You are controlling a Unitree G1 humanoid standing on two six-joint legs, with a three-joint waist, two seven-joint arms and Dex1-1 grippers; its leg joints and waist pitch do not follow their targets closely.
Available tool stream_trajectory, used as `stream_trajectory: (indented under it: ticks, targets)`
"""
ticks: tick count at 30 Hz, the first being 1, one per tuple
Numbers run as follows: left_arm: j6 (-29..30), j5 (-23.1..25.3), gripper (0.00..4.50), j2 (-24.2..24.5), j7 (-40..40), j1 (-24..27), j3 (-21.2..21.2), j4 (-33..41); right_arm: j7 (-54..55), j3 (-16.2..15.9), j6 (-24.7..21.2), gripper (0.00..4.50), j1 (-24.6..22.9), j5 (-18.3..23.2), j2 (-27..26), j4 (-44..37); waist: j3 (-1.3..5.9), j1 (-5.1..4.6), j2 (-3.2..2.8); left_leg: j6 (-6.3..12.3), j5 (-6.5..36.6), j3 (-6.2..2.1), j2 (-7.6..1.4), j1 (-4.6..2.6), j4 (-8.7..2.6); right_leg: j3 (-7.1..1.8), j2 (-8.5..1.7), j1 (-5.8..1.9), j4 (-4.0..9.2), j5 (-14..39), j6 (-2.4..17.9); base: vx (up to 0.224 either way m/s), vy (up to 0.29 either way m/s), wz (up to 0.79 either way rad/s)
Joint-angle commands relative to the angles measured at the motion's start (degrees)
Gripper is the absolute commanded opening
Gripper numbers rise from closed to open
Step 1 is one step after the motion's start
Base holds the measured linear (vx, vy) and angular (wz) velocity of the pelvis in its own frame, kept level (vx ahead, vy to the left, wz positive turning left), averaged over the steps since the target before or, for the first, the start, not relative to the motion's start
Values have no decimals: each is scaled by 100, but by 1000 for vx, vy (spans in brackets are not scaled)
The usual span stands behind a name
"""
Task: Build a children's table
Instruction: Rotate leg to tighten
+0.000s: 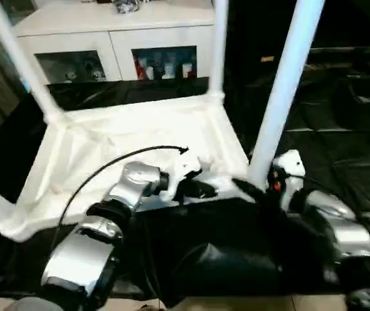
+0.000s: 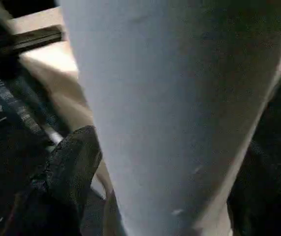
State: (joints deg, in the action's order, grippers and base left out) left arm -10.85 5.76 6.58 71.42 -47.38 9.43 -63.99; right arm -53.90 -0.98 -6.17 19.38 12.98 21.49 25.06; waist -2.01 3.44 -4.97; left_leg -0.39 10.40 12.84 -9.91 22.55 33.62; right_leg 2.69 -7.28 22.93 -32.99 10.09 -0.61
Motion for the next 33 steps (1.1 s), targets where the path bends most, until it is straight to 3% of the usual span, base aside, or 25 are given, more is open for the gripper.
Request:
stream_trajectory:
  ticks: [1,3,8,12,17,22,26,28,30,33]
  targets:
    - [-52,-152,0,10,600,-6,145,220,-951,-559,-180,365,-170,166,154,-321,360,47,101,650,1242,-178,-330,-127,-396,-76,-176,-244,288,412,1603,0,0,0]
    - [-34,-171,0,62,743,5,143,240,-1140,-551,-214,365,-202,192,261,-384,348,63,96,684,1255,-174,-337,-119,-400,-81,-178,-235,282,393,1636,0,0,0]
    - [208,-267,0,283,1400,84,164,356,-1720,-439,-497,365,-294,409,639,-585,332,113,112,567,1467,-176,-361,-143,-426,-98,-189,-220,305,770,1630,0,0,0]
    - [248,-295,0,295,1497,132,163,401,-1788,-486,-577,323,-327,444,673,-636,333,159,120,473,1437,-175,-355,-146,-427,-103,-195,-212,298,741,1629,0,0,0]
    - [262,-327,0,293,1560,185,187,456,-1872,-586,-694,272,-410,513,678,-756,346,175,124,547,1252,-177,-350,-137,-404,-98,-202,-220,276,559,1620,0,0,0]
    - [212,-311,0,238,1275,192,132,488,-1740,-586,-764,262,-556,489,548,-846,339,177,112,517,1323,-181,-347,-137,-411,-97,-198,-214,300,756,1567,0,0,0]
    - [161,-213,0,74,219,46,-3,315,-477,-426,-533,258,-514,114,38,-453,317,140,98,285,1615,-194,-342,-136,-457,-92,-194,-193,331,1127,1477,0,0,0]
    - [180,-156,0,-78,-477,-60,-98,200,697,-224,-413,254,-323,-152,-371,51,267,42,96,-35,2085,-222,-304,-157,-507,-86,-200,-157,406,1953,1258,0,0,0]
    - [234,-154,0,-229,-890,-119,-160,157,1520,-27,-397,250,-161,-232,-687,428,260,-13,102,-176,2342,-247,-298,-204,-520,-87,-210,-127,454,2413,1106,0,0,0]
    - [236,-123,0,-544,-1442,-150,-175,164,2412,212,-388,248,32,-213,-1135,755,254,-112,113,-215,2546,-263,-285,-207,-534,-101,-189,-107,517,2615,941,0,0,0]
